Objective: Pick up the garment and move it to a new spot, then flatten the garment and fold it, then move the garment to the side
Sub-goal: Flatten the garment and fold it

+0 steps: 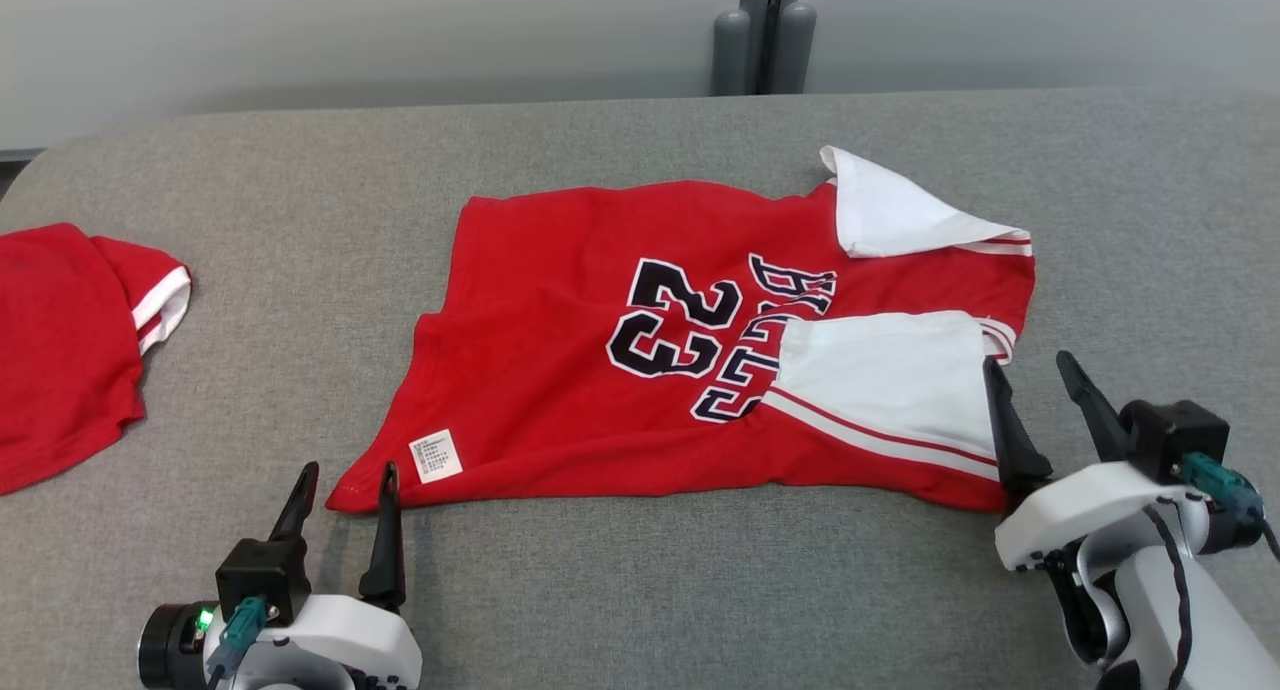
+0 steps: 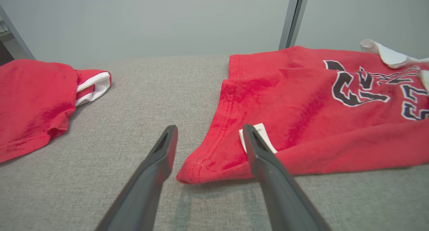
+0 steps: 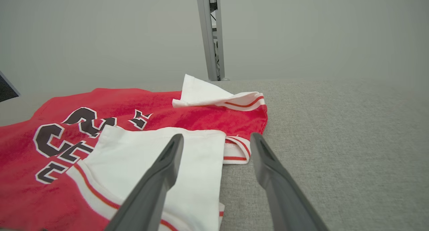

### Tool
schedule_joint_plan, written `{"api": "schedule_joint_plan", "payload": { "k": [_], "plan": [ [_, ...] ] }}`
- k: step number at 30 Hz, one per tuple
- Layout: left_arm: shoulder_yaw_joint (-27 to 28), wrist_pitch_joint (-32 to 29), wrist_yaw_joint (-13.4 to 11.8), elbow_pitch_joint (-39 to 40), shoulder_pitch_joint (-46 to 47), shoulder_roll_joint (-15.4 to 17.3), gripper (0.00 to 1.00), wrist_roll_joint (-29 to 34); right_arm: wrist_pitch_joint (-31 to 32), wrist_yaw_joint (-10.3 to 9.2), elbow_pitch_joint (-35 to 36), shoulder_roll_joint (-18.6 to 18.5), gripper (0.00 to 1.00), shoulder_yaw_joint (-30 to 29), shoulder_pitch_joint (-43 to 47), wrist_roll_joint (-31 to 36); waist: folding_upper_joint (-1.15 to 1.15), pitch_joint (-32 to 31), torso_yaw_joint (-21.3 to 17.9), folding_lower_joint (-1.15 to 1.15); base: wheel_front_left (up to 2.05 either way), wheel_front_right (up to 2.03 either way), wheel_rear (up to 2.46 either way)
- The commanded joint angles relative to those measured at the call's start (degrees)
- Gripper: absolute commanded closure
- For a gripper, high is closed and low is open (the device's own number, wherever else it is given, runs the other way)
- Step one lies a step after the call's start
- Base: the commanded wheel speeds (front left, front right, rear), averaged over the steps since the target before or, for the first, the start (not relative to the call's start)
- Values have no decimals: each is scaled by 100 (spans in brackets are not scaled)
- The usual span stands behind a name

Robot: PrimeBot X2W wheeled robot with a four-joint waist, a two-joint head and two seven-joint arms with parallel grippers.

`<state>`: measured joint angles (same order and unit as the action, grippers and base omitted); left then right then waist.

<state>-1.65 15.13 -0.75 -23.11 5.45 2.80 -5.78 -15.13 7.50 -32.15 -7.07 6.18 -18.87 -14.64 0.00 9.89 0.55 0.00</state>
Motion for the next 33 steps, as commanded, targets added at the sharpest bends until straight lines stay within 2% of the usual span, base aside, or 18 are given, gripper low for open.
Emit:
{"api": "schedule_joint_plan", "payload": {
  "k": [1,11,20,21,22,23,24,25,28,33],
  "plan": [
    [-25,2,-21,19,134,21,0,-50,-1,-2,-191,-52,0,26,-219,-73,0,146,106,0,0,0,0],
    [-232,2,-87,6,309,21,0,-154,314,-2,-1622,-161,0,303,-1298,-347,0,408,322,0,0,0,0],
    [-254,2,-133,25,335,20,0,-221,129,-1,-2044,-95,0,661,-1487,-613,0,447,373,0,0,0,0],
    [-253,2,-129,32,331,20,0,-217,108,-1,-2047,-105,8,699,-1490,-639,0,444,370,0,0,0,0],
    [-251,2,-130,35,330,20,0,-213,83,-1,-2056,-118,24,743,-1497,-677,0,439,366,0,0,0,0],
    [-252,2,-131,36,333,20,0,-210,74,-1,-2044,-125,34,803,-1509,-702,0,434,363,0,0,0,0],
    [-246,2,-130,34,335,20,0,-217,48,-1,-2041,-132,51,839,-1518,-731,0,427,359,0,0,0,0],
    [-242,2,-123,25,334,20,0,-218,36,-2,-2049,-132,60,870,-1520,-766,0,417,354,0,0,0,0],
    [-233,2,-105,-13,323,20,0,-223,17,-1,-2089,-166,98,967,-1513,-840,0,377,345,0,0,0,0],
    [-230,2,-107,-39,282,20,0,-243,-17,-2,-1945,-247,100,1013,-1551,-867,0,315,336,0,0,0,0]
  ]
}}
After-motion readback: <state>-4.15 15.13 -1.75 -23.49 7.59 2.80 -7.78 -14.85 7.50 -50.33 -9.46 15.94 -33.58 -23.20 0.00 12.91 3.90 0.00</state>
